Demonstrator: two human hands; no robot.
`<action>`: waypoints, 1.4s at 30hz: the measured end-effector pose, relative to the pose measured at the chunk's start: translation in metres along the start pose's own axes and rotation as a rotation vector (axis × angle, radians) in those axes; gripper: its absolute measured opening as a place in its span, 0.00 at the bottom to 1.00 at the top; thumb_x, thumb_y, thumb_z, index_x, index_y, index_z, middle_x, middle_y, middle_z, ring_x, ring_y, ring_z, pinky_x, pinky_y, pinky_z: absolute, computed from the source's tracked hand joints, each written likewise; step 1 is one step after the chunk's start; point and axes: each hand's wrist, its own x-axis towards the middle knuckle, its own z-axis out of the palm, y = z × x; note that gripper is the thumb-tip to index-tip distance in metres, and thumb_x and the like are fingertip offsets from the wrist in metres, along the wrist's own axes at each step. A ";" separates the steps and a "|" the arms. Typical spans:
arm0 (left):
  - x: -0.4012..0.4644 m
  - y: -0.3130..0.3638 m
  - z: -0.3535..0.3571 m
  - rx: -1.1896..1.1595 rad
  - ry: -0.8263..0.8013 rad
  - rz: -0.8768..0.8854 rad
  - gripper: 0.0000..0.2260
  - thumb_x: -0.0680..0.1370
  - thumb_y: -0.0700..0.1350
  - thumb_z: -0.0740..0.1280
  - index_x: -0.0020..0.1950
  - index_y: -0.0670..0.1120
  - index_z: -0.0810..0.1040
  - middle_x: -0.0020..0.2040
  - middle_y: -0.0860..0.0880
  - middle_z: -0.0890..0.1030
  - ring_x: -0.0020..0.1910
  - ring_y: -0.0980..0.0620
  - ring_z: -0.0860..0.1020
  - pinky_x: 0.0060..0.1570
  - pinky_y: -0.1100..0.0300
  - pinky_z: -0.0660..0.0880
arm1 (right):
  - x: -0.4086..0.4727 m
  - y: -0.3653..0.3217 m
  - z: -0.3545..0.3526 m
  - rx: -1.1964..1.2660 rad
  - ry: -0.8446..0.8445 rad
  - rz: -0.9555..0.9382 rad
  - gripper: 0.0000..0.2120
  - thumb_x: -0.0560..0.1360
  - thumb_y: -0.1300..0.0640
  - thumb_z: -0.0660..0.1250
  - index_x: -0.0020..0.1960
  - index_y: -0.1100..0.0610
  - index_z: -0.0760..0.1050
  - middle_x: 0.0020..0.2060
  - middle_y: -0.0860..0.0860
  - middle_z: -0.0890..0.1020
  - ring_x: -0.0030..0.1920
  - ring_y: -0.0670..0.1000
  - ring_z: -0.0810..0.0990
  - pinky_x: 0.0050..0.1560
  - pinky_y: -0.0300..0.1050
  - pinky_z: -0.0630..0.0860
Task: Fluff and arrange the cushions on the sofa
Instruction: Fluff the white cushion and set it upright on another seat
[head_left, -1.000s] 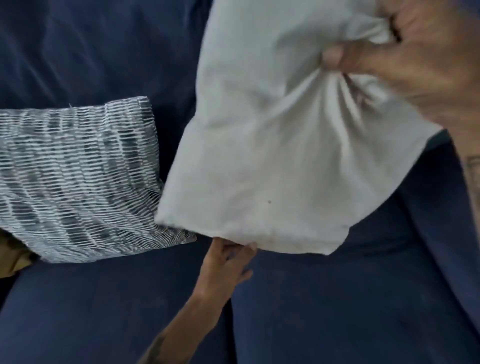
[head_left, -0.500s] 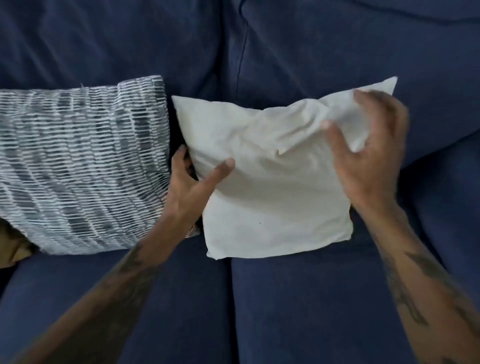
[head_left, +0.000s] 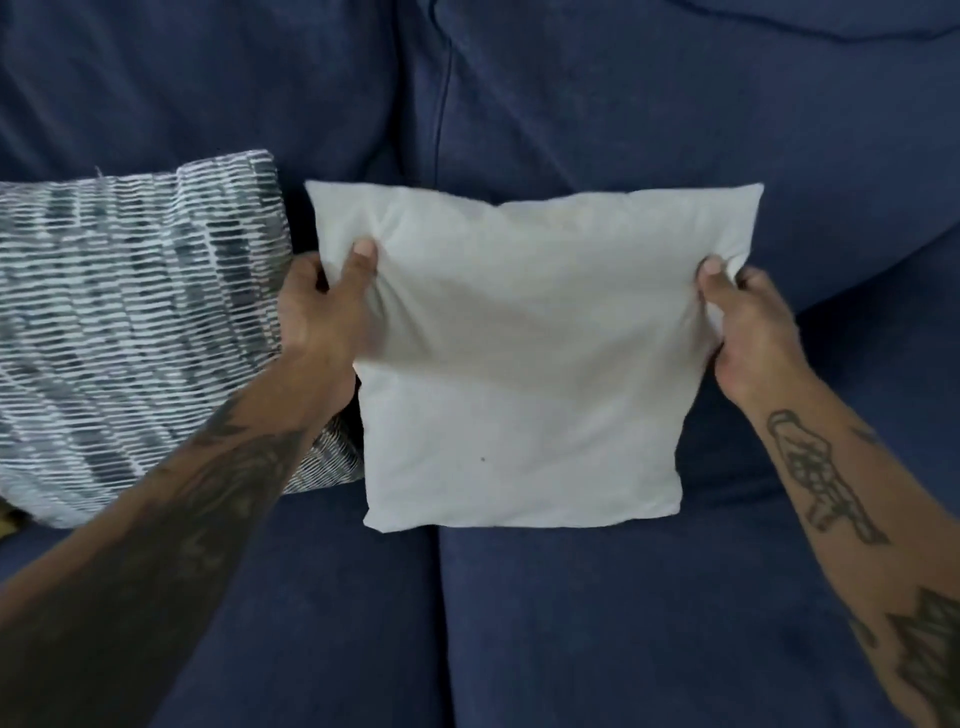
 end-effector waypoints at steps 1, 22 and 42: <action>0.001 -0.006 -0.001 0.008 -0.012 -0.059 0.14 0.82 0.55 0.70 0.60 0.46 0.78 0.50 0.54 0.84 0.49 0.54 0.84 0.57 0.53 0.83 | 0.004 0.005 -0.001 -0.019 -0.004 0.032 0.05 0.79 0.49 0.70 0.50 0.49 0.77 0.51 0.46 0.84 0.54 0.48 0.84 0.59 0.49 0.81; -0.052 -0.177 -0.048 0.645 -0.197 -0.326 0.25 0.72 0.46 0.81 0.65 0.45 0.77 0.56 0.46 0.83 0.56 0.41 0.81 0.52 0.51 0.76 | -0.031 0.125 -0.033 -0.444 0.043 0.247 0.13 0.76 0.64 0.68 0.56 0.51 0.79 0.46 0.45 0.82 0.54 0.55 0.81 0.45 0.41 0.76; -0.033 -0.060 0.009 0.042 -0.156 0.051 0.28 0.75 0.49 0.79 0.67 0.47 0.67 0.62 0.53 0.80 0.59 0.56 0.82 0.51 0.64 0.82 | 0.004 0.020 0.007 0.074 -0.030 -0.067 0.08 0.79 0.49 0.70 0.57 0.46 0.76 0.60 0.47 0.84 0.61 0.49 0.83 0.66 0.53 0.79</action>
